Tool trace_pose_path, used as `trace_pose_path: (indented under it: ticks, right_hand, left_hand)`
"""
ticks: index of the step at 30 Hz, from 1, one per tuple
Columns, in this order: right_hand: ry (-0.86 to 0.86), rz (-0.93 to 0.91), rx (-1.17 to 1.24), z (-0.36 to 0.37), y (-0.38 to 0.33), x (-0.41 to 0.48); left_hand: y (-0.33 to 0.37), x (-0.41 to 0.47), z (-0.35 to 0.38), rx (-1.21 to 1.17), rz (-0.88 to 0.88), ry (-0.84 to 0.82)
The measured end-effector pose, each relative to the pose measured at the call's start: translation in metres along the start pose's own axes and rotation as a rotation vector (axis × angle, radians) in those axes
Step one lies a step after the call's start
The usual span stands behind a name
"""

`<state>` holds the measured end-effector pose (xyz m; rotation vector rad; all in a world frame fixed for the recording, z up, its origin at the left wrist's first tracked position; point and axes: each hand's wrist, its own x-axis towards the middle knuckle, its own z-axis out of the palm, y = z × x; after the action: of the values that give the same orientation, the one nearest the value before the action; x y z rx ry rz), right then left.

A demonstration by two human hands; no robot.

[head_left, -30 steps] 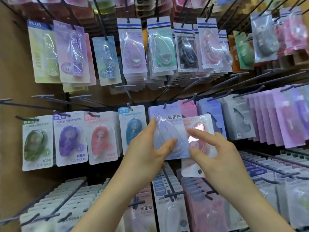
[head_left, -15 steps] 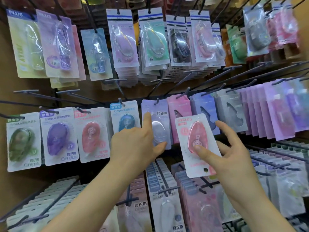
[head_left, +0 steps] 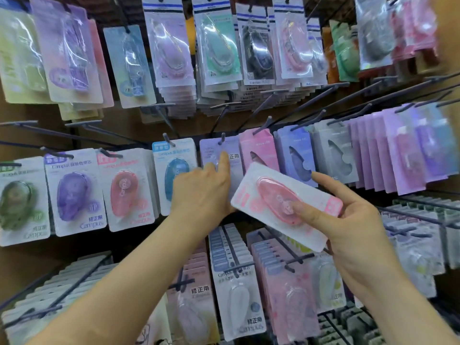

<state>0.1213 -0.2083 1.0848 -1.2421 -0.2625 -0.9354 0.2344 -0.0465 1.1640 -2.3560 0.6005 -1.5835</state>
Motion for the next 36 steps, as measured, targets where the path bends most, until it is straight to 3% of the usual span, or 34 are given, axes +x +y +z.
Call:
trace_pose_path:
  ticks: [11, 14, 17, 19, 21, 25, 28, 32, 36]
  right_hand:
    - [0.069, -0.145, 0.009, 0.009, -0.023, -0.009]
    - [0.055, -0.169, 0.007, 0.012, -0.029, -0.012]
    - [0.042, -0.191, -0.008, 0.016, -0.033, -0.016]
    - [0.036, -0.208, -0.011, 0.020, -0.034, -0.018]
    - [0.031, -0.226, -0.012, 0.026, -0.033, -0.020]
    - [0.015, -0.245, 0.017, 0.039, -0.031, -0.023]
    - [0.017, -0.274, -0.109, 0.046, -0.026, -0.025]
    - [-0.074, -0.312, -0.510, 0.051, -0.015, -0.028]
    - [-0.237, -0.164, -0.499, 0.064, -0.013, -0.032]
  left_hand:
    - [-0.011, 0.012, 0.006, -0.089, 0.020, -0.150]
    - [-0.017, 0.003, -0.004, -0.405, -0.041, -0.126]
    - [-0.016, -0.018, -0.026, -1.000, -0.099, -0.033]
    - [-0.006, -0.041, -0.048, -1.415, -0.098, -0.115]
    - [0.004, -0.064, -0.059, -1.645, -0.043, -0.258]
    - [0.019, -0.092, -0.053, -1.799, -0.041, -0.314]
    - [0.017, -0.101, -0.053, -1.838, -0.124, -0.225]
    - [0.003, -0.108, -0.056, -1.764, -0.221, -0.105]
    - [-0.008, -0.118, -0.048, -1.647, -0.308, 0.053]
